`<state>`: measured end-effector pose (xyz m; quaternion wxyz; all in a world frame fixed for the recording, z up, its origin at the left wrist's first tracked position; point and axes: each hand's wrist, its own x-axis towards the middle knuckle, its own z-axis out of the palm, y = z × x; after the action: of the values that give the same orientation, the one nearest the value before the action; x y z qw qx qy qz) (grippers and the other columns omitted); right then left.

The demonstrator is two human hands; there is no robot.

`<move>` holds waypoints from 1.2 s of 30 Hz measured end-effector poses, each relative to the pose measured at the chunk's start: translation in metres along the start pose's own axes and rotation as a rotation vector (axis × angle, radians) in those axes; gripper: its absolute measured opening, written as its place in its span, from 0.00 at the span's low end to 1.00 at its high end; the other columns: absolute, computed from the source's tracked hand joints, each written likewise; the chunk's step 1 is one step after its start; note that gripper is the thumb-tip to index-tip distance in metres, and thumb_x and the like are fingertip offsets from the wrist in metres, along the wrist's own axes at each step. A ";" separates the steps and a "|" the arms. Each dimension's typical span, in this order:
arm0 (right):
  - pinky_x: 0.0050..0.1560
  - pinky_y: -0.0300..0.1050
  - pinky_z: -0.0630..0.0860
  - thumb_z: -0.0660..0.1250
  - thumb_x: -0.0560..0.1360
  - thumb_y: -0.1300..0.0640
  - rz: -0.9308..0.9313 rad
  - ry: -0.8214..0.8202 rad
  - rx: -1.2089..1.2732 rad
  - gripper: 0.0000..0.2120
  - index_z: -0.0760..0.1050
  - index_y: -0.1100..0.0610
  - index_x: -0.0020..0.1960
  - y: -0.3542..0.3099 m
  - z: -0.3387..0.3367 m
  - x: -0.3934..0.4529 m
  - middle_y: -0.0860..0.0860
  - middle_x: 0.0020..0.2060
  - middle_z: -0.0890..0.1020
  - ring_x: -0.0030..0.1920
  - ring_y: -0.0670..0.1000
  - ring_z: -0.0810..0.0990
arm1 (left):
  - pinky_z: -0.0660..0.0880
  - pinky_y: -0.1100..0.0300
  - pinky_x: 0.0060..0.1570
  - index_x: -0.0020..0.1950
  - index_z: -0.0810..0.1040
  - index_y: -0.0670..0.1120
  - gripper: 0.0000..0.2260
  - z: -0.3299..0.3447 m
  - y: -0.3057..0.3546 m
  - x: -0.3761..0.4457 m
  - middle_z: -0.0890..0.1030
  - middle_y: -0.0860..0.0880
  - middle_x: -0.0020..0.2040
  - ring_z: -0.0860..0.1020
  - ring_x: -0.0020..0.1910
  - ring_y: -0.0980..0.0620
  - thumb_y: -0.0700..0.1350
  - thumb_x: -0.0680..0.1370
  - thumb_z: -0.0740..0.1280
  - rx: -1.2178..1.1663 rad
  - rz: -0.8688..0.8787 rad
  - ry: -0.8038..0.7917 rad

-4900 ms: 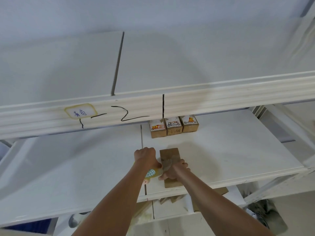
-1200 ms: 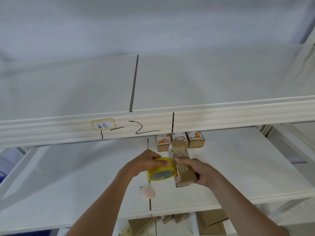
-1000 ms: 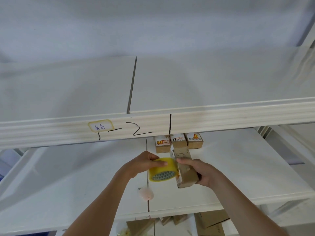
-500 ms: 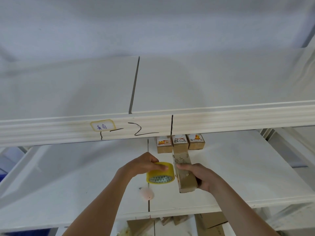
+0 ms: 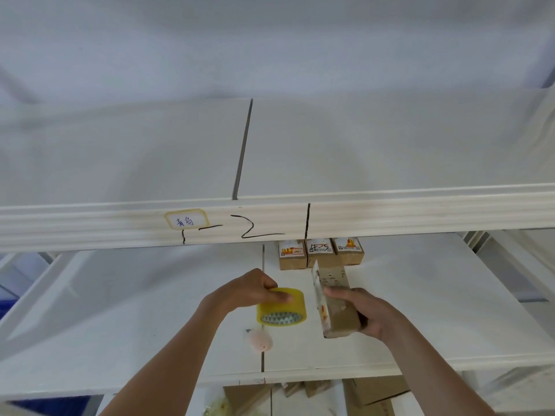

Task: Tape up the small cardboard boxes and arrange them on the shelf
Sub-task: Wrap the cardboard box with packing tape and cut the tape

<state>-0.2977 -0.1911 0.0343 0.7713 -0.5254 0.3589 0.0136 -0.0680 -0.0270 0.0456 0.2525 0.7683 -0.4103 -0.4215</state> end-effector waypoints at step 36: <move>0.51 0.59 0.82 0.81 0.65 0.50 -0.122 -0.204 0.440 0.26 0.84 0.56 0.61 0.021 0.033 -0.004 0.61 0.63 0.81 0.59 0.63 0.83 | 0.69 0.65 0.31 0.33 0.78 0.51 0.25 0.010 0.013 0.012 0.77 0.55 0.29 0.79 0.33 0.56 0.72 0.65 0.73 0.260 -0.047 0.119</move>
<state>-0.2909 -0.1529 0.0259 0.8988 -0.3613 0.2412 -0.0583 -0.0782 -0.0448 0.0442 0.1648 0.8276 -0.4276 -0.3242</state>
